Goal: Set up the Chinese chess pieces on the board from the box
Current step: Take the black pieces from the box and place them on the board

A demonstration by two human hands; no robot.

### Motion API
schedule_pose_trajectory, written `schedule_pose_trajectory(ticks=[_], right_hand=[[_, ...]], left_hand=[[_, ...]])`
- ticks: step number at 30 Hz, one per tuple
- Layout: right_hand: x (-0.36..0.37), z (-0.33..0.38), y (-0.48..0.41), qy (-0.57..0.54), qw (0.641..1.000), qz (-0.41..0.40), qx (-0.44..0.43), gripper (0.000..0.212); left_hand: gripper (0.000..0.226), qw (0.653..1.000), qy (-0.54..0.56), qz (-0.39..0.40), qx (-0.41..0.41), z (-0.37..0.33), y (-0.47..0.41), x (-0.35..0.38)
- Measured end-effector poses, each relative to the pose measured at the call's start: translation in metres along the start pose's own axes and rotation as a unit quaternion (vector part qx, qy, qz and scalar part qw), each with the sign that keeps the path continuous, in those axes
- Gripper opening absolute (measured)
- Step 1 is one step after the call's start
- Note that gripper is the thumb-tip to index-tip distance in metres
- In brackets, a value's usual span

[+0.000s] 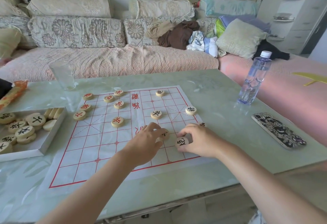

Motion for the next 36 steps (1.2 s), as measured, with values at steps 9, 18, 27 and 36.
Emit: schedule_pose_trajectory(ticks=[9, 18, 27, 36], right_hand=[[-0.004, 0.02, -0.004, -0.019, 0.999, -0.028, -0.02, 0.039], [0.027, 0.12, -0.046, -0.099, 0.99, -0.037, -0.097, 0.018], [0.07, 0.248, -0.113, -0.06, 0.984, 0.011, -0.168, 0.024], [0.136, 0.346, -0.179, 0.021, 0.974, 0.041, -0.223, 0.035]], left_hand=[[0.041, 1.0, 0.015, -0.025, -0.011, 0.014, 0.007, -0.017], [0.032, 0.989, 0.01, -0.117, -0.085, 0.055, 0.031, -0.059], [0.031, 0.96, -0.032, -0.161, -0.226, 0.173, 0.078, -0.134], [0.038, 0.922, -0.062, -0.178, -0.338, 0.285, 0.137, -0.172]])
Point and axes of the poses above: each hand's wrist, its own y-axis away from the middle knuckle, its own x-axis out of the palm, z = x × y, the point moved 3 cm from there along -y, towards the middle knuckle, and after that the axes turned 3 degrees about -x, right-handed, at the moved point
